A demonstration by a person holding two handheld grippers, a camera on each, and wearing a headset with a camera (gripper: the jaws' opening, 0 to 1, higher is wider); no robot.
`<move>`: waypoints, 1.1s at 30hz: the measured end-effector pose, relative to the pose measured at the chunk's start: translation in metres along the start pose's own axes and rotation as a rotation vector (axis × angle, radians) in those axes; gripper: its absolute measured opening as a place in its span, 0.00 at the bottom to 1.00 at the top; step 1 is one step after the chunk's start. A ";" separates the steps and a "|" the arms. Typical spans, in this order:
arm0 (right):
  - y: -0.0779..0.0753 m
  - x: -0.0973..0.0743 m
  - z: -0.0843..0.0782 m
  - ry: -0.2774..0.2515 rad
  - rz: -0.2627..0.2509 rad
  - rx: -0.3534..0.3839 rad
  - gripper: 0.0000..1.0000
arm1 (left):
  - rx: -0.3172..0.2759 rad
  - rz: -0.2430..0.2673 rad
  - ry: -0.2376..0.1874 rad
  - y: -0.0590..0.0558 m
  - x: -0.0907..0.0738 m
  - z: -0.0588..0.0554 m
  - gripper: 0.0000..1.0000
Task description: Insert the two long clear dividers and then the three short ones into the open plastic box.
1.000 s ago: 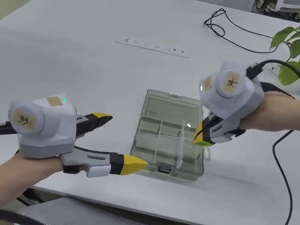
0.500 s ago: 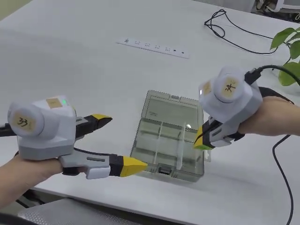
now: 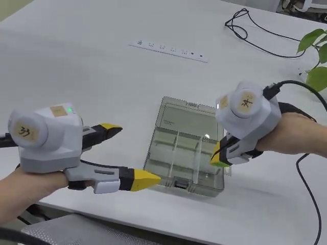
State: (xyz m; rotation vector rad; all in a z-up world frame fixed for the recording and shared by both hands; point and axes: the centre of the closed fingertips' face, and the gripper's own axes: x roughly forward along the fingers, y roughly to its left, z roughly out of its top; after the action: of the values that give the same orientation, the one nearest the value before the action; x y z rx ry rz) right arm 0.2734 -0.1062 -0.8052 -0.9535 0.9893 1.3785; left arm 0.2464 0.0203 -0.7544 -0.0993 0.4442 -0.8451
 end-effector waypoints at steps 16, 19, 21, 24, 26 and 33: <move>-0.003 0.003 -0.003 -0.009 -0.017 -0.007 0.01 | 0.007 -0.009 -0.004 -0.002 0.005 0.001 0.94; -0.003 0.003 -0.004 -0.013 -0.018 -0.003 0.01 | 0.006 -0.012 -0.003 -0.003 0.006 0.000 0.94; -0.003 0.003 -0.003 -0.015 -0.021 -0.001 0.01 | 0.007 -0.014 0.001 -0.003 0.007 0.000 0.93; -0.003 0.003 -0.004 -0.021 -0.029 -0.006 0.01 | 0.006 -0.014 0.000 -0.004 0.006 0.000 0.93; -0.003 0.004 -0.004 -0.025 -0.029 0.005 0.01 | 0.004 -0.014 -0.001 -0.004 0.006 -0.001 0.93; -0.002 0.004 -0.004 -0.034 -0.026 -0.017 0.02 | 0.001 -0.015 0.001 -0.005 0.006 -0.002 0.93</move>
State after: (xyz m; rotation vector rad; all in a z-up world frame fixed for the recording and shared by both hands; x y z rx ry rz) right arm 0.2752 -0.1085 -0.8103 -0.9499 0.9382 1.3786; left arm 0.2456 0.0128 -0.7568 -0.1013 0.4445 -0.8602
